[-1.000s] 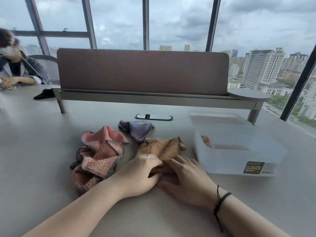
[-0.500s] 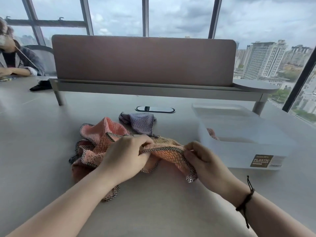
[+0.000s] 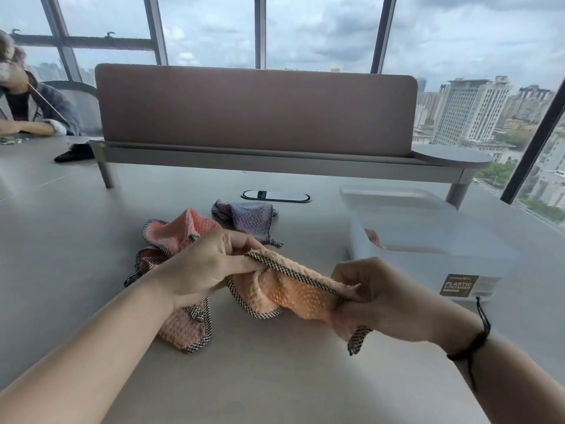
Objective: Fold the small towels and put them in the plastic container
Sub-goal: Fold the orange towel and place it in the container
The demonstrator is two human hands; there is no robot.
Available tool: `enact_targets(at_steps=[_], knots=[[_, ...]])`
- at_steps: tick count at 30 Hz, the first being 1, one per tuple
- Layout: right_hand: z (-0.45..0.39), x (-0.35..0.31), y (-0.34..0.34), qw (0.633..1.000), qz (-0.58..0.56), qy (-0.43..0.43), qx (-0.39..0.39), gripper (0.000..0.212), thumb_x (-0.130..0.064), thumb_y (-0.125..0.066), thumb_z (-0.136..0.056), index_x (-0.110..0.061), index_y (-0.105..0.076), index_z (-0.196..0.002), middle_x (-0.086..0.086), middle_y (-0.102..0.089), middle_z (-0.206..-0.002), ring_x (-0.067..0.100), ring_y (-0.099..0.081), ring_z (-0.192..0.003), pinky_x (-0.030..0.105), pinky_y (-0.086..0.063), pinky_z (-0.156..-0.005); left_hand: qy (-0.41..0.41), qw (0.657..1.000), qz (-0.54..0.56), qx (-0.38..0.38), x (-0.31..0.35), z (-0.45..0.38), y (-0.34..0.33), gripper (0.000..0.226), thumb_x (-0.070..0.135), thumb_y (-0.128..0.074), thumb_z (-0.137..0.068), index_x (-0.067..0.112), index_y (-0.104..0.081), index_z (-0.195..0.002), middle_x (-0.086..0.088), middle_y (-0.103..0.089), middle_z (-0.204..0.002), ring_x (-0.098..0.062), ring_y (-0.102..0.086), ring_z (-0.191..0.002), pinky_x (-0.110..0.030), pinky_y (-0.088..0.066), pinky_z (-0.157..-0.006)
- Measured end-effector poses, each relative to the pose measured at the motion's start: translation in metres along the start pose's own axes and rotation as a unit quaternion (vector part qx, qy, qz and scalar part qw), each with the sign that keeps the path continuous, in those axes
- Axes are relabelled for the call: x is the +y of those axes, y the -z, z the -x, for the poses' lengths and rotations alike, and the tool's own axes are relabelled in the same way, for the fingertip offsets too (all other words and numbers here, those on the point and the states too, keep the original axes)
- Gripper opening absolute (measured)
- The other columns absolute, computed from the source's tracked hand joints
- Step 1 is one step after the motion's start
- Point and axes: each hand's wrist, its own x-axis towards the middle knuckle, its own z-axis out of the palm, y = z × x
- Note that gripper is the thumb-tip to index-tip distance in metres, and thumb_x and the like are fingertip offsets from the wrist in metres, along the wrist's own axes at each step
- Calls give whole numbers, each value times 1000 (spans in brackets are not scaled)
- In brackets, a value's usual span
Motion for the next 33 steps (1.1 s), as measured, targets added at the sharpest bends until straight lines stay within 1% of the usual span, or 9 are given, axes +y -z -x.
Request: enact_targets(at_steps=[2,4,6,10,13,17,22,27,33], knots=[[9,-6,14,961,-241,57,-126,15,9,-59,-79,-3,-66,-83,15,-72,-77,20,-68,-66,27,-54,-57,-11,983,140,-114,7,7,5,12,10,-78,-79,4,-76,-89,-8,-76,-82,-15,-73,-74,-23,-59,-67],[15,-7,27,845,-471,137,-215,16,15,-50,-86,10,-62,-95,22,-70,-89,28,-70,-79,33,-58,-72,-53,925,292,-237,9,10,6,18,-4,-55,-95,-10,-64,-109,-22,-73,-103,-28,-73,-95,-35,-58,-87],[15,-6,32,798,-544,168,-197,13,10,-53,-87,13,-61,-97,23,-69,-89,30,-70,-81,36,-58,-77,-86,889,369,-256,9,9,3,28,-11,-36,-100,-18,-53,-122,-33,-65,-117,-39,-66,-110,-44,-51,-101],[7,-3,31,875,-482,49,10,19,-7,-74,-75,4,-71,-89,17,-71,-79,20,-70,-64,25,-60,-63,-11,982,189,-10,4,0,2,35,13,-88,-69,-2,-75,-98,-17,-77,-87,-23,-75,-75,-30,-62,-71],[-4,12,24,946,-276,-88,145,9,-5,-68,-86,2,-73,-88,12,-71,-76,15,-66,-60,24,-56,-54,97,993,-5,72,-7,-6,9,21,21,-82,-69,7,-79,-85,-12,-78,-86,-20,-73,-76,-31,-58,-75],[-4,29,13,964,163,-99,187,10,-20,-69,-84,-15,-70,-76,3,-68,-59,18,-63,-51,29,-51,-51,121,886,-429,126,-24,-9,21,14,35,-83,-77,22,-79,-81,7,-77,-77,-12,-73,-79,-29,-53,-79],[0,28,-7,882,399,-109,227,20,-50,-60,-84,-33,-65,-93,-3,-69,-83,25,-66,-84,32,-47,-61,79,841,-514,151,-22,-7,16,11,38,-82,-78,28,-77,-81,21,-68,-75,9,-57,-68,-8,-38,-63],[-6,39,-17,900,342,-104,248,16,-38,-63,-87,-34,-69,-101,-3,-72,-82,24,-66,-86,30,-46,-65,74,869,-449,196,-25,-6,16,5,23,-80,-82,23,-76,-85,5,-74,-63,1,-64,-47,-19,-50,-56],[-10,45,-6,951,6,-98,294,20,-15,-68,-89,-27,-75,-74,3,-73,-63,17,-67,-49,25,-45,-47,56,939,-267,209,-24,-6,19,7,6,-80,-81,10,-76,-87,-10,-78,-76,-31,-76,-76,-48,-62,-80]])
